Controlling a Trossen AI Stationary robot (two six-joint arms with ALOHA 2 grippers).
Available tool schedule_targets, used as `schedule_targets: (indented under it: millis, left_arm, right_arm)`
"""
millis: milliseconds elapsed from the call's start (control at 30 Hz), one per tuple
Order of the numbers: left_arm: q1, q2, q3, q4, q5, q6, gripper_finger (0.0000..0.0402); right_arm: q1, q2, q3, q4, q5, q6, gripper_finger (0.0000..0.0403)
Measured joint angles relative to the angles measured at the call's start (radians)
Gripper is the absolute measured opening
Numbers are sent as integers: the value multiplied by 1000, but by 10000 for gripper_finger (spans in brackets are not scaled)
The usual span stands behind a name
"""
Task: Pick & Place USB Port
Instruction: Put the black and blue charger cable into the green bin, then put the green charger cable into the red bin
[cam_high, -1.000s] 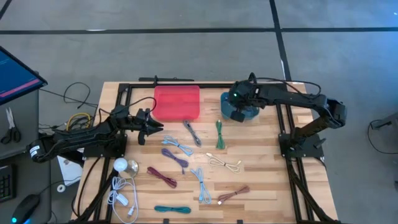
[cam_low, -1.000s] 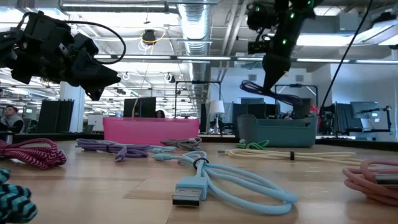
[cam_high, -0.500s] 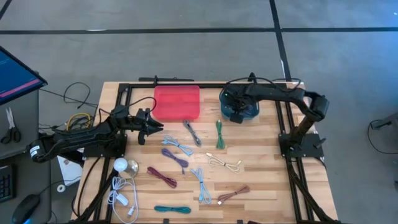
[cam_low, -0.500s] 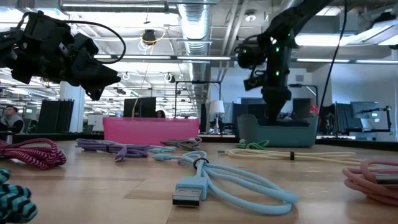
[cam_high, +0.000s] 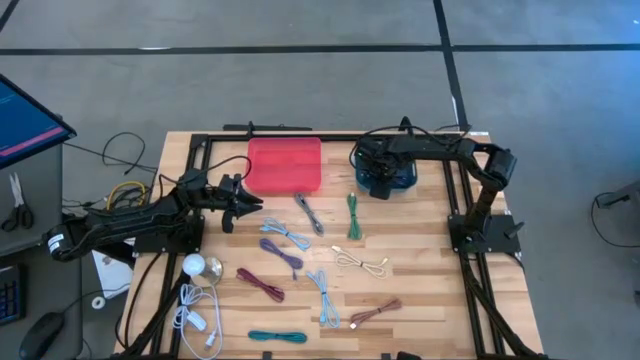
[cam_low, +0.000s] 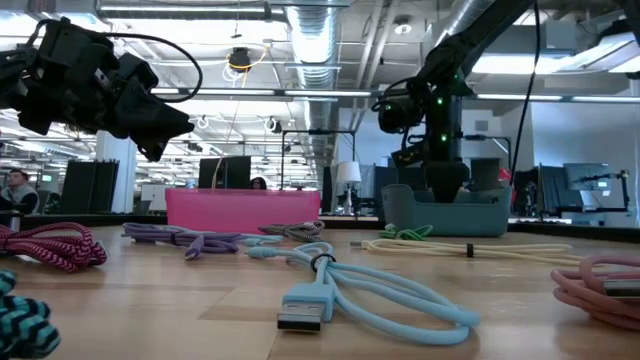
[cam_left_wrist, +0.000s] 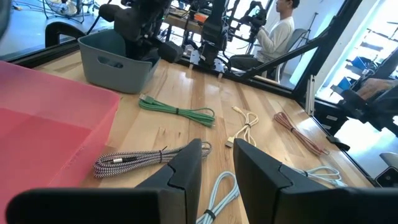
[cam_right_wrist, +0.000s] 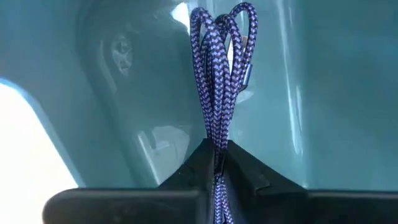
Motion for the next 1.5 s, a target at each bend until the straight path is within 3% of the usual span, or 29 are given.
schedule_targets:
  millis: [167,367,567,700,800,967,1267,1500]
  left_arm:
    - [0,0,0,2,0,0,92]
    - [0,0,0,3,0,0,92]
    - [0,0,0,3,0,0,92]
    - [0,0,0,3,0,0,92]
    - [0,0,0,3,0,0,92]
    - [0,0,0,3,0,0,92]
    - [0,0,0,3,0,0,92]
    - [0,0,0,3,0,0,92]
  right_arm:
    - [2,-10,18,-15,2,0,80]
    - [8,-10,136,-164,2,2,125]
    - [64,-11,298,-314,-2,4,128]
    - [121,-95,317,-255,-72,0,112]
    - [165,-200,284,-188,-137,9,100]
    - [236,-418,206,-69,-158,66,85]
    - [380,-757,-71,133,-157,246,75]
    - [489,-896,-312,261,-42,404,75]
